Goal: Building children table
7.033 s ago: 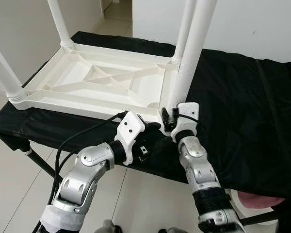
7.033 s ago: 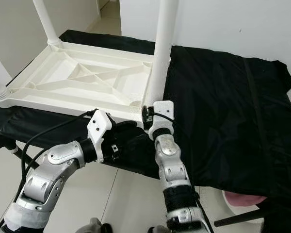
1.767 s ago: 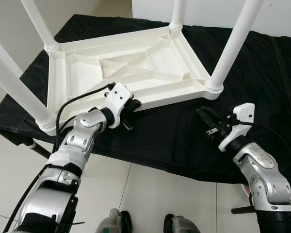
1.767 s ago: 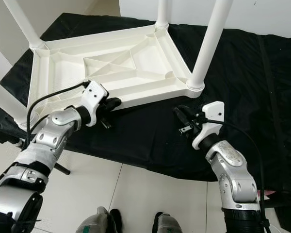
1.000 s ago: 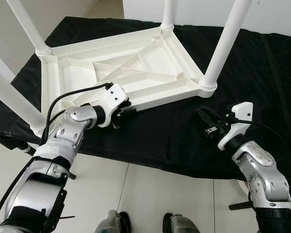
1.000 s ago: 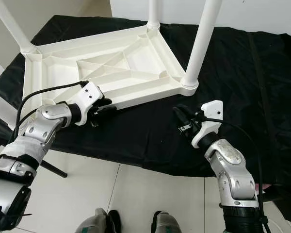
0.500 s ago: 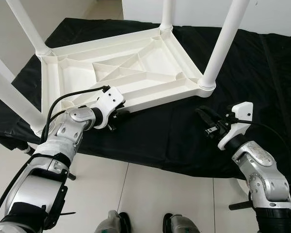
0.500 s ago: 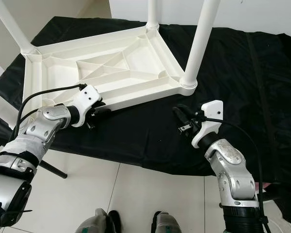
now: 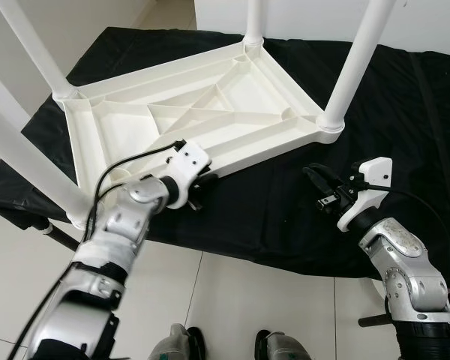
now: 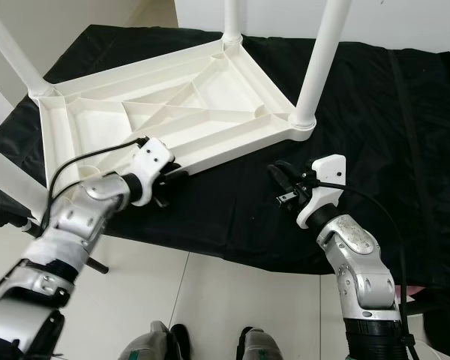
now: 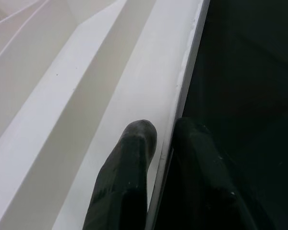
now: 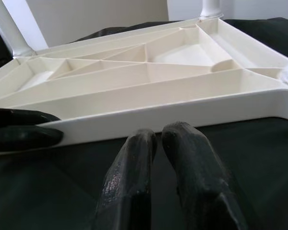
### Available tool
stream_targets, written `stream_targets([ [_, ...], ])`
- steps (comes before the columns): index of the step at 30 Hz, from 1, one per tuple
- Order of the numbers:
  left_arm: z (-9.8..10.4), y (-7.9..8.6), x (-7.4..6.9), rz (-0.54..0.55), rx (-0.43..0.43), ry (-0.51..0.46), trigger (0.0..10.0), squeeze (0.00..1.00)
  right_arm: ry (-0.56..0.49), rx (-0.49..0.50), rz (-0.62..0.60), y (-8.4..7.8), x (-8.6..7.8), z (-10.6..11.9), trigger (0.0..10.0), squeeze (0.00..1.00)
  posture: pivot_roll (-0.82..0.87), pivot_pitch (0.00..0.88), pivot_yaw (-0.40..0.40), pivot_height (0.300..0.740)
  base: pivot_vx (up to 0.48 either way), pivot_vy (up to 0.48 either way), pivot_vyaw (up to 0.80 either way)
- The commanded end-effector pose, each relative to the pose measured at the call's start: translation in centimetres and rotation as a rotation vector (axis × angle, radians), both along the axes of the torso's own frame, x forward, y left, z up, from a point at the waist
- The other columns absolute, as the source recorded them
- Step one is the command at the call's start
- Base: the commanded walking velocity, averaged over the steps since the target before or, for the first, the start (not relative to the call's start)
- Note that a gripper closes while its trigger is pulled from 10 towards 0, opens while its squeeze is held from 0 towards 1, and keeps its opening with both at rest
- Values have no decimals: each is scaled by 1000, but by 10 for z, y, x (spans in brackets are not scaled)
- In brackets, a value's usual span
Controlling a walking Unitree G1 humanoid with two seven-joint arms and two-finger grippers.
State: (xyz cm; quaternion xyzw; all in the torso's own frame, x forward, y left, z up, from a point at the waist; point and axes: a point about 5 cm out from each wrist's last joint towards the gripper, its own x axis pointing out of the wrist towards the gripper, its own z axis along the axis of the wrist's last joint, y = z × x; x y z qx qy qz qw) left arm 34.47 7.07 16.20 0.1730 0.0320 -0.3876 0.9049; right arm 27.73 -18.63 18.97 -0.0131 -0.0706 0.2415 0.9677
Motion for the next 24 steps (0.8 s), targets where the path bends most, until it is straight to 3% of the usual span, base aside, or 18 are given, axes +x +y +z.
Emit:
stream_targets([
  [1,-15,-14,-9,-27,-16,63,0,0,-1,2,19,6,1,0,10000,0,-155,177,83,740,0,0,0],
  [7,-6,-41,-15,-61,-67,49,0,0,1,4,31,11,4,0,10000,0,-149,178,81,740,0,0,0],
  [8,-2,-49,-19,-70,-83,47,980,0,2,4,32,12,5,0,10000,0,-149,178,81,740,0,0,0],
  [10,1,-56,-22,-83,-94,44,1529,0,1,3,33,12,6,0,10000,0,-139,181,75,740,0,0,0],
  [11,4,-61,-25,-90,-101,40,10000,0,1,4,32,13,6,0,10000,0,-139,181,75,740,0,0,0],
  [18,11,-59,-34,-119,-124,11,10000,0,0,6,28,14,8,-1,10000,0,-131,177,75,740,0,0,0],
  [19,13,-55,-36,-131,-137,8,10000,541,-1,6,28,15,9,-1,10000,0,-125,175,74,740,0,0,0],
  [21,14,-53,-38,-136,-145,8,10000,541,-2,6,28,16,9,-1,10000,0,-125,175,74,740,0,0,0],
  [22,16,-51,-40,-138,-161,10,10000,1000,-1,8,31,16,10,-1,10000,0,-119,173,72,740,0,0,0],
  [24,18,-48,-41,-132,-169,-1,10000,1000,-1,9,34,17,10,-2,10000,0,-114,174,68,740,0,0,0],
])
